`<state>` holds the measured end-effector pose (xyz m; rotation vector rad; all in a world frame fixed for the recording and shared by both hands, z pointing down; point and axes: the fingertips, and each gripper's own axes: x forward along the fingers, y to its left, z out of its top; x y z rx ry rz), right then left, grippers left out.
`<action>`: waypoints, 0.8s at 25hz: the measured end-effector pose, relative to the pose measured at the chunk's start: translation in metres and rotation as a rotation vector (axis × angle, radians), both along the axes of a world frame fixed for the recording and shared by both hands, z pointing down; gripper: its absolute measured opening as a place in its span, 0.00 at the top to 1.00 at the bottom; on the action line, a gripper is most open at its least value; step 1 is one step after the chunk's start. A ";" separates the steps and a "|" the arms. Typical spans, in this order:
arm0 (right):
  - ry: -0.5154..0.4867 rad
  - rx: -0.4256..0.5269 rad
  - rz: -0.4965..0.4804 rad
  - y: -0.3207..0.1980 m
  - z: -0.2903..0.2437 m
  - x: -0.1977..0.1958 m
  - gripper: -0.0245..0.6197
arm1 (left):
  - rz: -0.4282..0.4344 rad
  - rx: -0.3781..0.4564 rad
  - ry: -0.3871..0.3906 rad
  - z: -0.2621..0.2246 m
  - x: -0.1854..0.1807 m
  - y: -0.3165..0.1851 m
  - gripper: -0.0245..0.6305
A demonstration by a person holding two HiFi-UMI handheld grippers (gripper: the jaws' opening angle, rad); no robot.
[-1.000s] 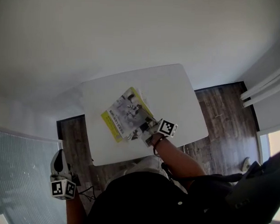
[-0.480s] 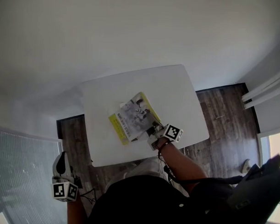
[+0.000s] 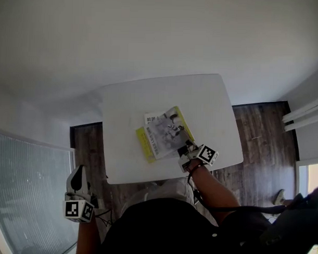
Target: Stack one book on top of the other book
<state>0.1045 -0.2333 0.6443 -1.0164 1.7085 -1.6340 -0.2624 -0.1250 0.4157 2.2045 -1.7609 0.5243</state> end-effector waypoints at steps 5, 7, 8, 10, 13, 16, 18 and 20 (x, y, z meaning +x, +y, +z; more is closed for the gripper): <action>0.014 -0.016 0.004 0.000 0.007 0.001 0.83 | -0.001 -0.007 -0.001 0.000 0.001 0.001 0.96; 0.030 -0.017 0.003 0.000 0.012 0.002 0.84 | -0.004 -0.008 -0.001 0.000 0.000 0.001 0.95; 0.035 -0.019 0.002 0.000 0.015 0.003 0.84 | -0.008 -0.008 -0.001 0.000 -0.001 0.002 0.95; 0.035 -0.034 0.005 0.001 0.021 0.004 0.84 | -0.016 -0.011 -0.002 0.000 -0.005 0.003 0.95; 0.055 -0.051 0.013 0.001 0.028 0.008 0.85 | -0.025 -0.019 -0.004 0.000 -0.010 0.002 0.95; 0.082 -0.076 0.015 0.001 0.039 0.008 0.85 | -0.034 -0.023 -0.004 0.002 -0.017 0.001 0.95; 0.082 -0.086 0.014 0.001 0.043 0.007 0.85 | -0.034 -0.029 0.001 0.006 -0.019 -0.001 0.95; 0.088 -0.095 0.008 0.001 0.046 0.007 0.85 | -0.029 -0.037 0.008 0.011 -0.017 -0.004 0.95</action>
